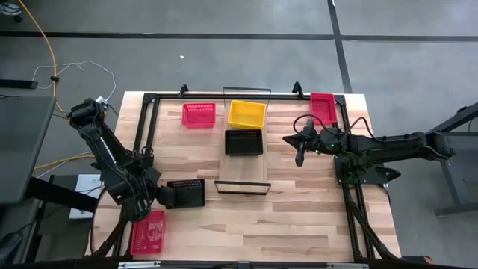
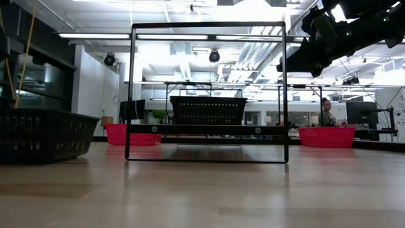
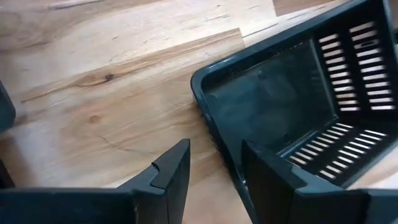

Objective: Stack baskets on shelf by color
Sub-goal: Stack the black bin on the black bin on the shelf

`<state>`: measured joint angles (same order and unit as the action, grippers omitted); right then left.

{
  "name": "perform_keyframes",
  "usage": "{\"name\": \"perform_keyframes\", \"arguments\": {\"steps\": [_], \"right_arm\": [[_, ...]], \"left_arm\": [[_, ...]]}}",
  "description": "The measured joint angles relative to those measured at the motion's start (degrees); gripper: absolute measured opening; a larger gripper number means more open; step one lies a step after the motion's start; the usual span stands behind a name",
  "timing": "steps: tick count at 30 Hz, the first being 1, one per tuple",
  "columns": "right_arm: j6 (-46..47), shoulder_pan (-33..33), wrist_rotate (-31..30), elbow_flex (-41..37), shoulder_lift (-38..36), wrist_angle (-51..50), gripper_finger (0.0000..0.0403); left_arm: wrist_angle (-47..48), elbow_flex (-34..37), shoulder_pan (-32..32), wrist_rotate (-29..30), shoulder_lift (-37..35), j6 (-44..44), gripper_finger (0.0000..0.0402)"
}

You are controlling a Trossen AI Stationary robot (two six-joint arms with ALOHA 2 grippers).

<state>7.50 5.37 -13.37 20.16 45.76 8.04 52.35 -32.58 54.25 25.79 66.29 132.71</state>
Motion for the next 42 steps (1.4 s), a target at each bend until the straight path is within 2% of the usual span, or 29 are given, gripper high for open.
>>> {"name": "perform_keyframes", "arguments": {"steps": [11,15,20,27,32,36,39,40,42], "right_arm": [[-0.01,0.02,-0.02,0.0,0.0,-0.03,0.0],[-0.02,0.02,-0.02,0.0,-0.02,-0.05,0.0],[-0.02,0.0,-0.02,0.0,0.0,-0.05,0.0],[-0.02,0.01,-0.1,0.0,0.0,-0.21,0.0],[-0.46,0.02,-0.17,0.0,0.0,-0.5,0.0],[-0.48,0.02,-0.17,0.0,0.0,-0.53,0.0],[-0.48,0.02,-0.17,0.0,0.0,-0.51,0.0],[-0.48,0.01,-0.17,0.0,0.0,-0.52,0.0],[-0.49,0.02,-0.17,0.0,0.0,-0.51,0.0]], "left_arm": [[-1.34,0.02,-3.52,-0.07,3.47,-5.36,0.0127],[-1.31,0.0,-4.39,-0.29,2.68,-9.21,0.0089],[-0.05,-0.04,-5.22,2.95,-0.77,-13.42,0.001],[9.85,-3.14,-5.02,10.75,-10.42,-16.79,0.0004],[20.21,-10.52,-4.97,21.03,-18.66,-22.29,0.0004],[29.74,-18.76,-5.55,37.93,-22.7,-27.81,0.0002],[31.09,-21.72,-8.28,52.01,-25.16,-33.8,0.0001],[30.49,-21.91,-9.68,54.15,-25.98,-36.2,0.0001],[27.71,-21.34,-12.96,54.09,-26.9,-40.93,0.0001]]}}
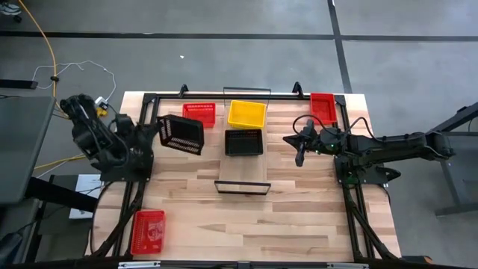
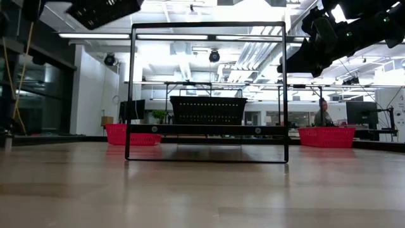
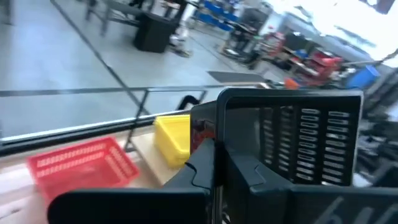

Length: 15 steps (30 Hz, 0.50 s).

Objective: Stack baskets on shelf by color
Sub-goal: Stack the black bin on the black bin on the shelf

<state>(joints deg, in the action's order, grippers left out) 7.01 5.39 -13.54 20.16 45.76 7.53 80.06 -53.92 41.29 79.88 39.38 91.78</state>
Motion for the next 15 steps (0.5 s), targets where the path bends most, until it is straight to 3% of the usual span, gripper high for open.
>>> {"name": "perform_keyframes", "arguments": {"steps": [10,15], "right_arm": [[-1.23,0.0,-0.24,0.0,-0.01,0.28,0.0],[-0.89,-0.02,-0.24,0.0,0.02,0.36,0.0]], "left_arm": [[-28.82,14.18,-14.6,-12.22,2.08,-16.85,0.0],[-51.4,17.07,-23.01,-17.83,2.79,-36.69,0.0]]}}
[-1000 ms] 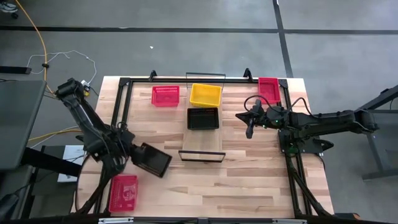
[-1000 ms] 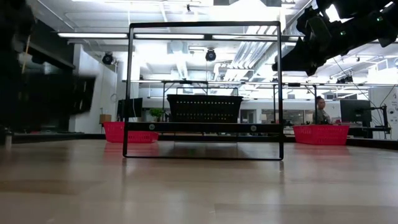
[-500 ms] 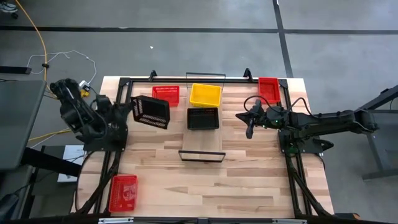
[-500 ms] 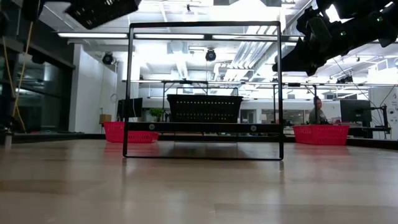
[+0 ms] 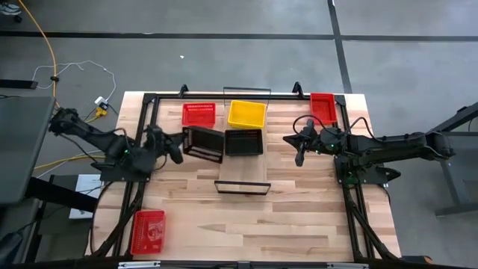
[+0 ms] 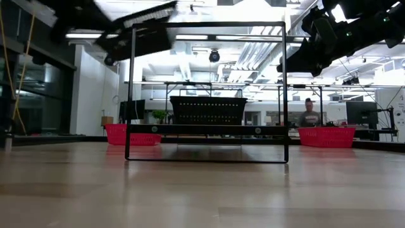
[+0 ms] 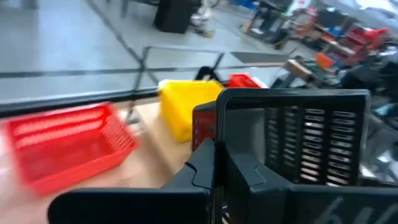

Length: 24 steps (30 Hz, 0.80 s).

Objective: Stack baskets on shelf by color
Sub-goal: Stack the black bin on the black bin on the shelf

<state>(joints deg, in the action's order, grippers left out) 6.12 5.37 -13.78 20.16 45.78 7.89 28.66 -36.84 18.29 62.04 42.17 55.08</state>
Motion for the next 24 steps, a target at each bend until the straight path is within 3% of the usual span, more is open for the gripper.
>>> {"name": "perform_keyframes", "arguments": {"steps": [3,6,11,15,20,24], "right_arm": [[0.08,0.02,0.0,0.0,0.0,0.06,0.0],[0.4,0.0,0.0,0.0,0.0,0.08,0.0],[1.2,0.02,0.0,0.0,0.0,0.08,0.0],[1.56,0.01,0.0,0.0,0.0,0.08,0.0],[1.56,0.01,0.0,0.0,0.0,0.09,0.0],[1.56,0.0,0.0,0.0,0.0,0.09,0.0]], "left_arm": [[-16.76,1.55,-7.27,-11.21,1.8,-14.78,0.0],[-26.51,1.77,-15.48,-21.31,5.83,-22.54,0.0],[-35.95,1.8,-28.66,-37.61,15.74,-23.28,0.0],[-46.09,1.8,-33.39,-49.44,24.54,-19.76,0.0],[-53.31,1.78,-33.88,-49.62,31.06,-17.74,0.0],[-53.42,1.78,-31.33,-39.17,33.12,-17.75,0.0]]}}
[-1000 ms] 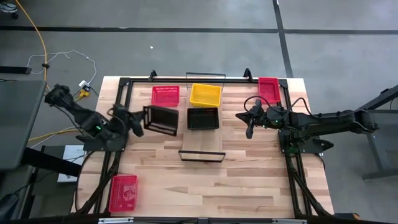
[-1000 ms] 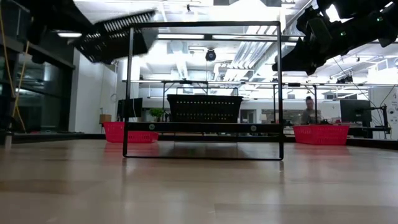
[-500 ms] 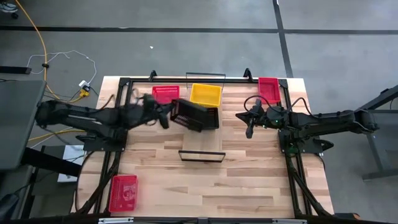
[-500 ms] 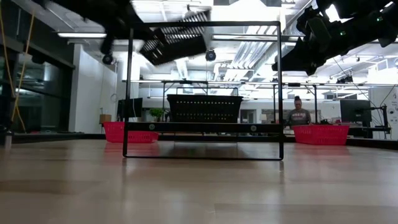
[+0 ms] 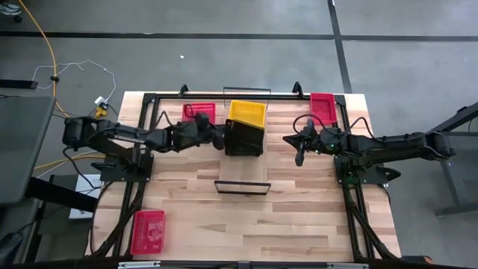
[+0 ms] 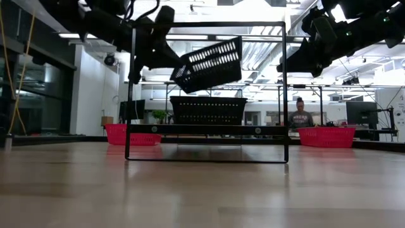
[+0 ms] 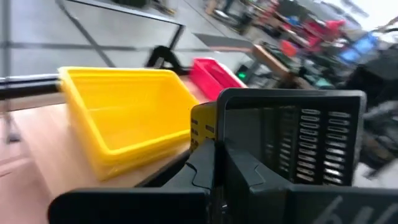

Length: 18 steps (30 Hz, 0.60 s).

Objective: Stack baskets on shelf by color
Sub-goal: Stack the black bin on the black bin on the shelf

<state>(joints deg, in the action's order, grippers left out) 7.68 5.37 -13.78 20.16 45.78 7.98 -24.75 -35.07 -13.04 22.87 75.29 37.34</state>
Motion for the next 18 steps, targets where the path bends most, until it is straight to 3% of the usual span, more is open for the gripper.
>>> {"name": "perform_keyframes", "arguments": {"steps": [13,18], "right_arm": [[-0.08,0.0,0.0,0.0,0.0,0.01,0.0],[-0.15,0.01,0.0,0.0,0.0,0.01,0.0]], "left_arm": [[1.36,0.0,10.71,21.02,1.11,-0.16,0.0],[1.38,0.0,11.53,21.88,1.17,0.06,0.0]]}}
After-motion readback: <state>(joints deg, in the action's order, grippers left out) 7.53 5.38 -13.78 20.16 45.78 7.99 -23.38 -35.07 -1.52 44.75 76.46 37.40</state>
